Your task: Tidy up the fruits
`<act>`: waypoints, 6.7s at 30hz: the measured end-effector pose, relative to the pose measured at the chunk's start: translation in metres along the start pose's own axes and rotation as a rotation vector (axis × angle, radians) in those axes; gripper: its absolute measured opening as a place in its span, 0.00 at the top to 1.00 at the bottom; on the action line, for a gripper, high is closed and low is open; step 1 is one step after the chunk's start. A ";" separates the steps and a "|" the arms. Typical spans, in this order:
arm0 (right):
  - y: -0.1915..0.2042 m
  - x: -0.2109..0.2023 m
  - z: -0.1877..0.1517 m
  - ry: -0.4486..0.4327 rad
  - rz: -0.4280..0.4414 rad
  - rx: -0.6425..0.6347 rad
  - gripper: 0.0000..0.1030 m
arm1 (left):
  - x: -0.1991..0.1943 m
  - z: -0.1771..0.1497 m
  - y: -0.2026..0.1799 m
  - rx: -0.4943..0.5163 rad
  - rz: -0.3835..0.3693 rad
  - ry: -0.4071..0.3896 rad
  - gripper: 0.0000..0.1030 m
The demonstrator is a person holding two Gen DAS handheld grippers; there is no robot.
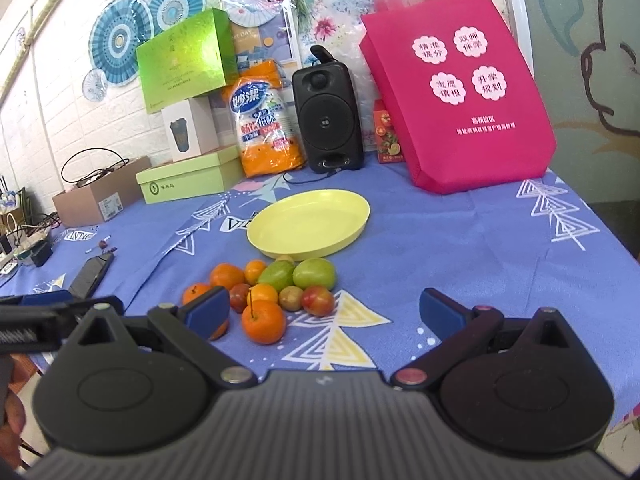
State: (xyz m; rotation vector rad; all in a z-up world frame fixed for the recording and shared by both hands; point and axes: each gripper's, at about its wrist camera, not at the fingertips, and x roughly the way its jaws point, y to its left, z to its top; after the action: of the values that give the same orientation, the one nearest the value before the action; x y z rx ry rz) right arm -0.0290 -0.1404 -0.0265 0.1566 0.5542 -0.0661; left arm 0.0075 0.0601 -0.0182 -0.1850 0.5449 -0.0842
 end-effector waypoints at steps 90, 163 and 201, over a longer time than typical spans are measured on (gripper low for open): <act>-0.006 0.094 -0.015 0.122 0.169 -0.318 0.74 | 0.114 -0.016 -0.007 0.141 -0.140 0.165 0.59; 0.020 0.088 -0.010 0.146 0.320 -0.339 0.41 | 0.113 -0.012 0.005 0.256 0.074 0.070 0.03; 0.034 0.122 -0.032 0.153 0.226 -0.347 0.64 | 0.152 -0.020 0.008 0.191 -0.051 0.160 0.62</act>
State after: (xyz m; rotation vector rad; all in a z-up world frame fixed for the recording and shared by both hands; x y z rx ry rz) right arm 0.0616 -0.1045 -0.1131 -0.1153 0.6887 0.2629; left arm 0.1271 0.0454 -0.1137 -0.0051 0.6875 -0.2007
